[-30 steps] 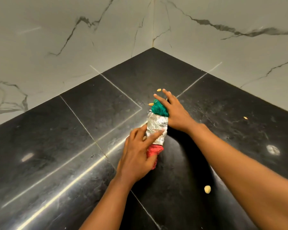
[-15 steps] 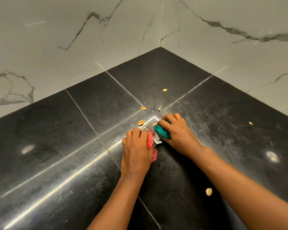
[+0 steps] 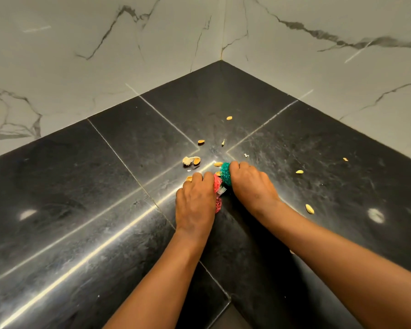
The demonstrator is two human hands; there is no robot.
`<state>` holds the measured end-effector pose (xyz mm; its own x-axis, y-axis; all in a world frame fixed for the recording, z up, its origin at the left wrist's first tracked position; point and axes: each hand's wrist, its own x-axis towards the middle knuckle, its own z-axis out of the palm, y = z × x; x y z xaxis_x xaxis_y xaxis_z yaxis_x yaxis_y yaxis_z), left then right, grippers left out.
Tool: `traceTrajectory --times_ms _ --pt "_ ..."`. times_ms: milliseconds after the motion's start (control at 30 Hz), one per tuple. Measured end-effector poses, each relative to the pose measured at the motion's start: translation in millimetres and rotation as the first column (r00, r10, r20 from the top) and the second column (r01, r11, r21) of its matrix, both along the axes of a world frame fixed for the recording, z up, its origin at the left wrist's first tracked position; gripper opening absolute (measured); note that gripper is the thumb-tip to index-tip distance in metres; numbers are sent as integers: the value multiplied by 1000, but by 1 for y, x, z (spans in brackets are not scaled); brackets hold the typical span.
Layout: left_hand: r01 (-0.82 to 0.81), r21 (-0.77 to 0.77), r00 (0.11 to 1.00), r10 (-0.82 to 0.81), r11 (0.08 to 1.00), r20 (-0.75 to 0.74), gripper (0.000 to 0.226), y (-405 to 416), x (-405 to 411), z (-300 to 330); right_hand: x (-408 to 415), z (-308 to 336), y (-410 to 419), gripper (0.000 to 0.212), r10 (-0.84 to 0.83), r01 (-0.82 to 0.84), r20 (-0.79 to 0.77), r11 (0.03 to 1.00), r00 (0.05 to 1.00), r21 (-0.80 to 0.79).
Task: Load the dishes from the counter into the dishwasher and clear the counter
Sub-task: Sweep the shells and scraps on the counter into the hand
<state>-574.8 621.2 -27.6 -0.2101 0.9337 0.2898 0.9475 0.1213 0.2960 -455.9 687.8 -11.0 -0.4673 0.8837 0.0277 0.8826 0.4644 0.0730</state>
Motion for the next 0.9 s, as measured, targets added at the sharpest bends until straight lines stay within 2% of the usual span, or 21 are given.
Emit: traceTrajectory --times_ms 67,100,133,167,200,233,267,300,333,367,400,433,467,500,533,600,667,767,900 --pt "-24 -60 998 28 998 56 11 3 0 3 0 4 0 12 3 -4 -12 999 1000 -34" --pt "-31 -66 996 36 997 80 14 4 -1 7 1 6 1 13 -28 23 -65 998 998 -63" --pt "-39 -61 994 45 997 100 16 6 -2 11 4 7 3 12 -94 79 -170 992 981 -97" --pt "-60 -54 985 68 997 156 19 9 -4 12 8 7 7 11 -186 152 -327 980 927 -127" --pt "-90 -40 955 98 995 280 21 10 -7 15 13 7 12 12 -305 249 -511 952 804 -177" --pt "-127 -8 891 118 992 438 22 11 -10 18 19 9 16 17 -414 331 -679 907 605 -258" --pt "-188 33 815 138 982 563 24 13 -13 19 25 12 17 23 -488 369 -799 856 351 -361" --pt "-255 57 739 156 965 655 28 12 -15 22 32 14 15 26 -520 339 -852 814 61 -472" --pt "-321 46 651 185 946 736 30 10 -16 26 37 17 11 27 -539 245 -812 776 -222 -582" --pt "-379 13 520 202 925 830 31 4 -13 30 45 19 3 29 -546 131 -714 747 -439 -652" --pt "-432 -40 346 206 901 915 32 -2 -9 34 51 20 -4 30 -557 18 -601 724 -573 -689" --pt "-461 -105 150 194 881 969 32 -10 -4 40 56 22 -14 31 -578 -99 -493 708 -650 -699" --pt "-468 -162 -27 168 869 985 31 -23 4 47 61 24 -29 32 -605 -213 -401 697 -688 -685" --pt "-464 -193 -158 133 865 978 31 -34 10 53 65 24 -41 33 -632 -318 -325 689 -703 -651" --pt "-453 -200 -244 95 869 965 32 -51 16 59 69 24 -58 33 -657 -407 -260 680 -708 -610" --pt "-426 -170 -359 6 888 933 32 -81 26 64 73 22 -91 33 -704 -541 -179 660 -687 -521" --pt "-386 -108 -423 -72 916 903 29 -120 36 68 74 23 -133 31 -761 -651 -138 621 -634 -437" --pt "-282 -13 -451 -121 959 885 29 -184 53 70 75 29 -199 21 -837 -760 -168 544 -521 -356" --pt "-148 -19 -449 -51 989 892 29 -284 73 51 76 21 -293 19 -907 -804 -251 418 -339 -423"
